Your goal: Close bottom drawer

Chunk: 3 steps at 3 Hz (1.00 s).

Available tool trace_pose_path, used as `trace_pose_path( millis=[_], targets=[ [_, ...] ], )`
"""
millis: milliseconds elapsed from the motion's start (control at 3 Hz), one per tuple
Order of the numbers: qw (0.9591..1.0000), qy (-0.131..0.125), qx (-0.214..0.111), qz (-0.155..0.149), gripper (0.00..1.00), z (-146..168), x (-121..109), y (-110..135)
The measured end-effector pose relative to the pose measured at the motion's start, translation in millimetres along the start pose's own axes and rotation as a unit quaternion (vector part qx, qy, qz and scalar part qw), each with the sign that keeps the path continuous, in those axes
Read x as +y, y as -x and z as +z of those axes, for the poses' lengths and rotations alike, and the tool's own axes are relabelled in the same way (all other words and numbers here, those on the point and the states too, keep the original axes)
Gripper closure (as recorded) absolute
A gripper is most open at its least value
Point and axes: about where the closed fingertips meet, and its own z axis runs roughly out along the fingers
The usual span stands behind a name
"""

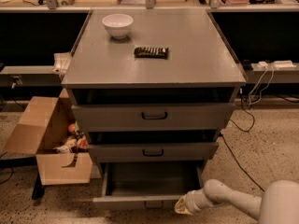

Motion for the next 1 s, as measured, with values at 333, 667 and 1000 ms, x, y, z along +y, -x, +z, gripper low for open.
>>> trace_pose_path(
  millis=[333, 667, 1000],
  targets=[
    [1.0000, 0.000, 0.000, 0.000, 0.25, 0.0, 0.0, 0.0],
    [1.0000, 0.000, 0.000, 0.000, 0.00, 0.0, 0.0, 0.0],
    [1.0000, -0.003, 0.001, -0.001, 0.02, -0.2, -1.5, -0.5]
  ],
)
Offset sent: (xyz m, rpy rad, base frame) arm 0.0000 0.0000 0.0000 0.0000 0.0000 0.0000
